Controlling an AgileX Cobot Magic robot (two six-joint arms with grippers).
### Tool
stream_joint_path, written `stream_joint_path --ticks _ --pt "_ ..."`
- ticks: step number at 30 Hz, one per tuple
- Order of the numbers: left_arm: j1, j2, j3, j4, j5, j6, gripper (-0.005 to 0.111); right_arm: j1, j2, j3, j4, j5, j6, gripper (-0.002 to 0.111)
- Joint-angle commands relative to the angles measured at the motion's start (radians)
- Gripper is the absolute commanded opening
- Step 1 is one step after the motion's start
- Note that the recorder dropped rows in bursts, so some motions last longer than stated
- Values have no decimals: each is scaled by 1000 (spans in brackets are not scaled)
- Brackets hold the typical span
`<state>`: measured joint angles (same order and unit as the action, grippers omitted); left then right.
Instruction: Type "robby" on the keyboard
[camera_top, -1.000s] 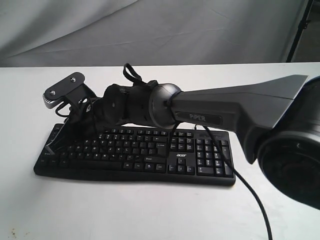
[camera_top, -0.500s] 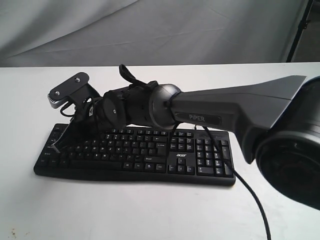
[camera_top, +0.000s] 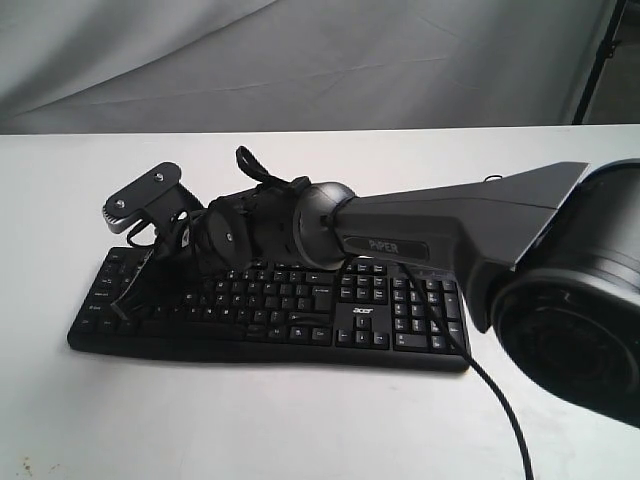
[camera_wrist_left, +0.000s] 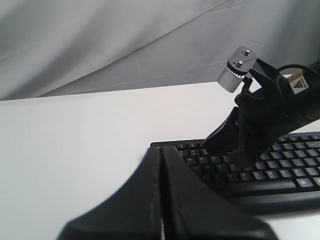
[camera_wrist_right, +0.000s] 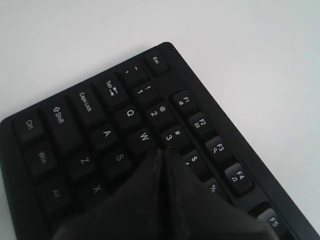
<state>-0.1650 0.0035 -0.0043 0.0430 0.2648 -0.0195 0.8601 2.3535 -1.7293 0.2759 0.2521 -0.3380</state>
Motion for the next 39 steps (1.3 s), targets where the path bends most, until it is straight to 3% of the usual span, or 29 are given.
stream_joint_path --ticks 1,10,39 --pt "-6 -3 4 5 -5 -3 0 -2 -8 -7 -12 5 6 0" --pt "-6 -3 4 5 -5 -3 0 -2 -8 -7 -123 7 108 0" --pt "-6 -3 4 5 -5 -3 0 -2 24 -7 -135 -5 111 0"
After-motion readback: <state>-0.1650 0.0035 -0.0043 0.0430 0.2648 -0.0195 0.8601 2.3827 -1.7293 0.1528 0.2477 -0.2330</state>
